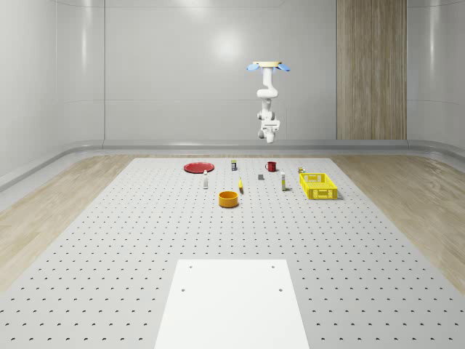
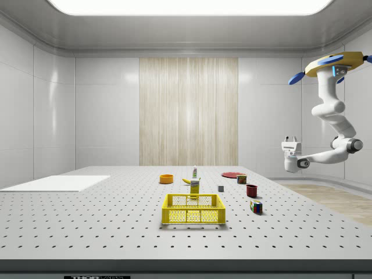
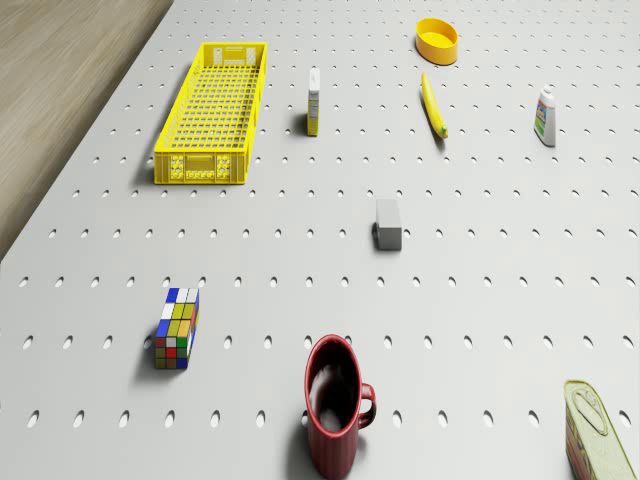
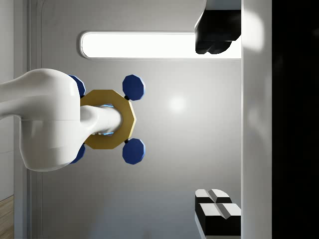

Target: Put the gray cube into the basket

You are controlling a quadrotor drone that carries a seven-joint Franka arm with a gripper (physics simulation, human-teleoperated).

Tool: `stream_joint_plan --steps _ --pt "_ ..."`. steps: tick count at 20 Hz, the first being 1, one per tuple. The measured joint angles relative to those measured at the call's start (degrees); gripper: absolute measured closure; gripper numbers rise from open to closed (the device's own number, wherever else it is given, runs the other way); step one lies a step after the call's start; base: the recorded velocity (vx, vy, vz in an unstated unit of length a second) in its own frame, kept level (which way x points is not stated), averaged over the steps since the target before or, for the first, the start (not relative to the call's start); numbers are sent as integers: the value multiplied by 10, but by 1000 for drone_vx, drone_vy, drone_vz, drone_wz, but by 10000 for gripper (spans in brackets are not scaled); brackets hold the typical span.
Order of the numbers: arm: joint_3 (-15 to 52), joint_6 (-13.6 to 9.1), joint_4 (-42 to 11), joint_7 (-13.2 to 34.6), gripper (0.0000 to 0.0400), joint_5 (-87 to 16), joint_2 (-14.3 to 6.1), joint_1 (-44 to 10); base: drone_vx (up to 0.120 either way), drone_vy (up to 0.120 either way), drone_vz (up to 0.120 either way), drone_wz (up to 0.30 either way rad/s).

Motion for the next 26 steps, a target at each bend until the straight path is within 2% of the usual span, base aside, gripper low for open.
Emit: stream_joint_plan --steps 8,24,26 --pt "1 -16 31 0 0 0 11 -1 120 -120 0 0" --pt "2 -13 33 -1 0 0 9 -2 120 -120 0 0" --pt "2 -12 32 -1 0 0 9 -2 120 -40 0 0"
